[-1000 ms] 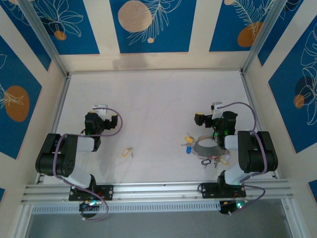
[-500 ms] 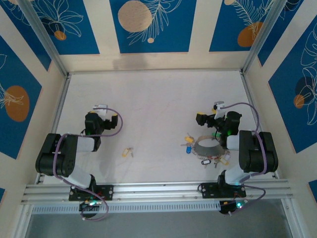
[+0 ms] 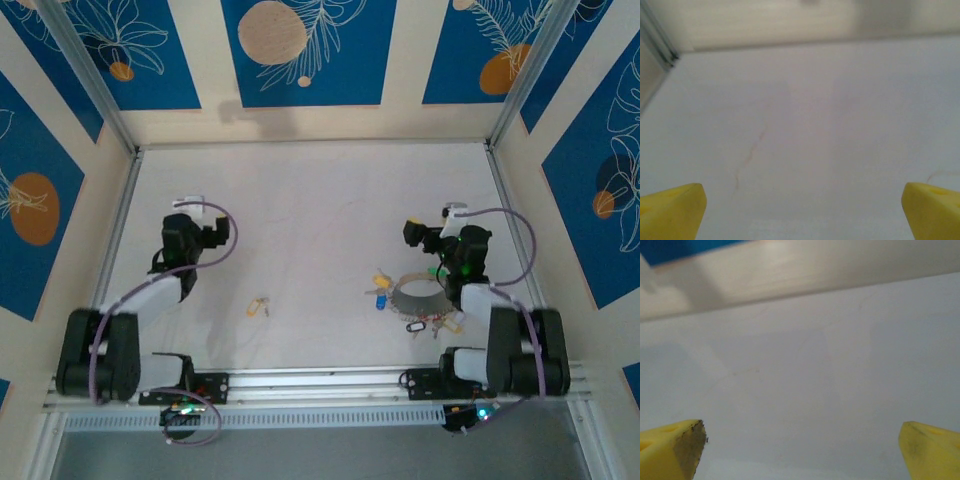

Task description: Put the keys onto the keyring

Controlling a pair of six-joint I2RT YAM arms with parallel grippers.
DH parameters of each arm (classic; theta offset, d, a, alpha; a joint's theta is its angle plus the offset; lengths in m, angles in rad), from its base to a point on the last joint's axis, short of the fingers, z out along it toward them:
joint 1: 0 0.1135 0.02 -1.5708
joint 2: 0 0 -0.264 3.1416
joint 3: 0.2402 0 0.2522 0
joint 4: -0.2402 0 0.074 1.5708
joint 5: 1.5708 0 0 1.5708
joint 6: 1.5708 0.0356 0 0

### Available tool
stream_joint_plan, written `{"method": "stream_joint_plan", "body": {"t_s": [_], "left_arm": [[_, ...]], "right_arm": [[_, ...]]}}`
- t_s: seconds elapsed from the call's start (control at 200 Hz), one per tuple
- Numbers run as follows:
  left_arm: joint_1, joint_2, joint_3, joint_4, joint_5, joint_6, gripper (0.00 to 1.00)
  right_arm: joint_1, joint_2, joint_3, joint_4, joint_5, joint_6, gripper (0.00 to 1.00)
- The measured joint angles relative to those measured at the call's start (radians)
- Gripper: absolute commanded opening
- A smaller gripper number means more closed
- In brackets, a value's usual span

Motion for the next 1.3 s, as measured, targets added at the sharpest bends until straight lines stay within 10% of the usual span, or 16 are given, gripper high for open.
{"method": "stream_joint_plan", "body": {"t_s": [0.355,0.73,1.3], "left_arm": [[-0.040,-0.451,0.256,-0.640,0.006,-0.426,1.00],[-0.113,-0.164,0.549,-0.808,0.221,-0.306,1.00],[-0.120,0.196,0.533,-0.916,0.480,-0.394,1.00]], "right_arm": [[0.047,-0.404,0.132,-0.698,-0.089,0.369,0.94],[0.363,-0.270,0.249,-1.249,-0.052,0.567,0.25],[0.381,0.013,0.274,-1.244,-0.030,0.597,0.40]]}}
